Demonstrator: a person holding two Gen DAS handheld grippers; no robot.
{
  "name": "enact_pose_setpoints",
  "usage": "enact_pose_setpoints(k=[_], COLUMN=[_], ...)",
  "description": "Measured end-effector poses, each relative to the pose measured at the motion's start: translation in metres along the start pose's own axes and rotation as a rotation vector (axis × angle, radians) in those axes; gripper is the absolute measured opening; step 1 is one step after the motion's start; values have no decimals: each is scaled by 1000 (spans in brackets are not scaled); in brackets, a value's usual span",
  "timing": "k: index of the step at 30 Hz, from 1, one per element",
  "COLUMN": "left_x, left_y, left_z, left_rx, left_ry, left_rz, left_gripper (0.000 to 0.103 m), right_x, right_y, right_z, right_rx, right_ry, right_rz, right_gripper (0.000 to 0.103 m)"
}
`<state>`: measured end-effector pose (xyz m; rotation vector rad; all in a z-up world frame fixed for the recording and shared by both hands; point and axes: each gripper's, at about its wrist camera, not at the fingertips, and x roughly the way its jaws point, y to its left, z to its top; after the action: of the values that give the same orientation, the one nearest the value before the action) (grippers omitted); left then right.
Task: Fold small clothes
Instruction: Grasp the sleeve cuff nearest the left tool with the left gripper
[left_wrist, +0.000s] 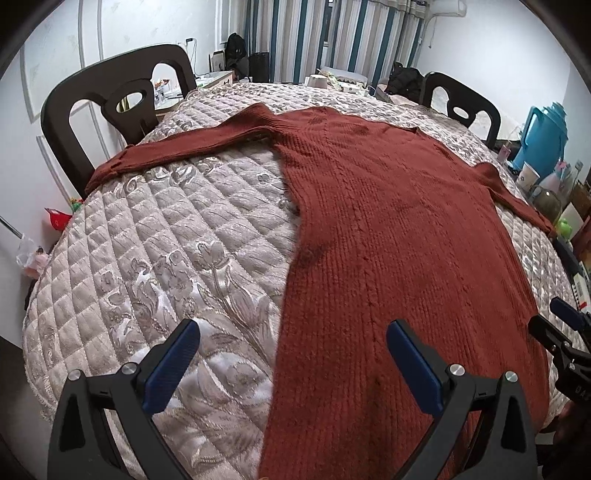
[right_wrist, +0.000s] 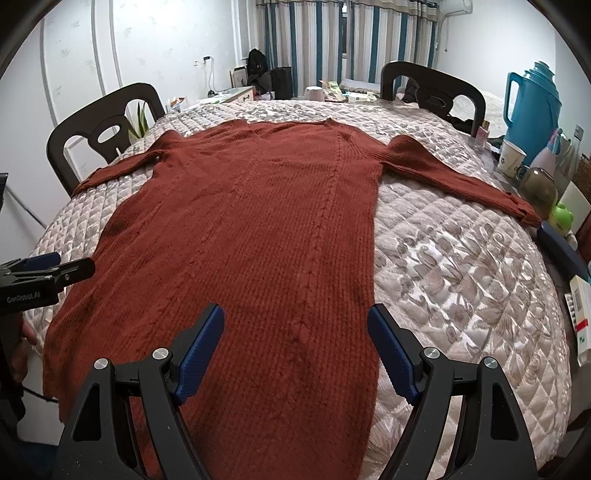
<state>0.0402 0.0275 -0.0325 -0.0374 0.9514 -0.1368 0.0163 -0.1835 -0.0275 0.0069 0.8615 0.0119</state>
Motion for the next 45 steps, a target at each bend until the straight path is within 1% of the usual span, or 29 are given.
enact_pose_setpoints(k=[6,11,13,16,19,21,24,27,29,32,42,45], left_x=[7,13,16,25,32,35,39,43,49,59,75,79], left_y=[15,38,47,66,83,103,136,165,180,198,224,227], left_z=[12,25,31,40,49,57,68,78,83,91,115,121], left_rx=[-42,-107,-125,-162,-190,-250,-358,-442,-487,-531,-624,-637], left_ry=[-23,-49,-62,-46,-38,-50,-78,-115,-121,-135,-196,-201], left_rz=[-25,-31,-7,-21,-4,-24,-31,-2,-7,14,24,45], left_gripper=[102,102,102,102,102,101,97,90,79,74,74,74], right_x=[9,18,21,28,35,38,44,48,50,56,69,74], right_y=[8,13,16,21,28,33,39,40,41,41,42,41], right_z=[12,24,30,39,46,50,54,56,58,60,68,68], right_rx=[-11,-14,-20,-32,-45,-64,-75,-73,-73,-64,-54,-46], right_ry=[-11,-25,-33,-35,-31,-34,-24,-13,-12,-4,12,21], right_rz=[25,42,50,59,85,87,107,130,134,141,153,155], right_gripper=[80,80,80,80,80,80,80,80,80,80,80,80])
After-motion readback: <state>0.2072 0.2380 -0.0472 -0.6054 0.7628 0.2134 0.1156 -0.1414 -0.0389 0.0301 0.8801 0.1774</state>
